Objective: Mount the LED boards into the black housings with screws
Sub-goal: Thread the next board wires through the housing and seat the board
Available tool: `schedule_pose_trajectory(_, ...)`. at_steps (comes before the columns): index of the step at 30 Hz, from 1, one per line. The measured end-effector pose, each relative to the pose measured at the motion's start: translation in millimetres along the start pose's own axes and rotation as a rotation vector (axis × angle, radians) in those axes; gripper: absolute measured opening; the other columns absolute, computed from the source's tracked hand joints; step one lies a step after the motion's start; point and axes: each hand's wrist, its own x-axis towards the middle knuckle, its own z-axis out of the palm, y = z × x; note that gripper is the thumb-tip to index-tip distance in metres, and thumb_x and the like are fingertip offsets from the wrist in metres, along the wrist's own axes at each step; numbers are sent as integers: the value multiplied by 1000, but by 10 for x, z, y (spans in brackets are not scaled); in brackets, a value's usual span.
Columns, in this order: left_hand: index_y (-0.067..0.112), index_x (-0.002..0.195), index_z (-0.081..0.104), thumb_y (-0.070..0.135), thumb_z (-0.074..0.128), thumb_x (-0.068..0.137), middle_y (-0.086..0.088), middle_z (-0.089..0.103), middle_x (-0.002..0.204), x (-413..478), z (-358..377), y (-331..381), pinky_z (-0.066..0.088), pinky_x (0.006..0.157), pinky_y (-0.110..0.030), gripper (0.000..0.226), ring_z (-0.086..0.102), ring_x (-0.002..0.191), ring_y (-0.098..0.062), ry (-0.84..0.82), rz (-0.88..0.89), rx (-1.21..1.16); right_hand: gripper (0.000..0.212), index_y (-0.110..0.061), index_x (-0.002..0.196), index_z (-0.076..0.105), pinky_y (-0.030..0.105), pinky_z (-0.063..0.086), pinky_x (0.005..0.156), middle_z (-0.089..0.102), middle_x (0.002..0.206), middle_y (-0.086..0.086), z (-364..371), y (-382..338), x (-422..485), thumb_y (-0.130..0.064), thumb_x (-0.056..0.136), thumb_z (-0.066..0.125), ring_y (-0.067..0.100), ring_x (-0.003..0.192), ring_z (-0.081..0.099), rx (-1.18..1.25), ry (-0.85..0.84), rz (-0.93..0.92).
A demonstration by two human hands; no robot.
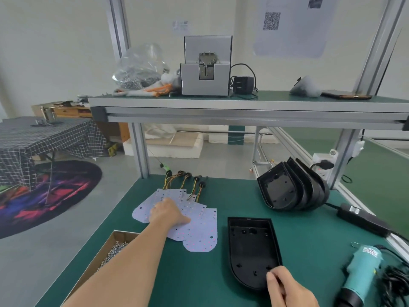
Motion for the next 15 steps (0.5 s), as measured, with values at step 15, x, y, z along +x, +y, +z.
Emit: schedule_pose_trajectory(15, 6, 117, 68, 6, 62, 95, -18, 71, 111, -463, -280, -113, 53, 96, -51, 23, 68, 102, -34, -141, 145, -905, 23, -33, 81, 44, 19, 37, 56, 52, 57, -10, -46, 97, -21, -42, 102, 44, 10, 60, 50, -48, -226, 105)
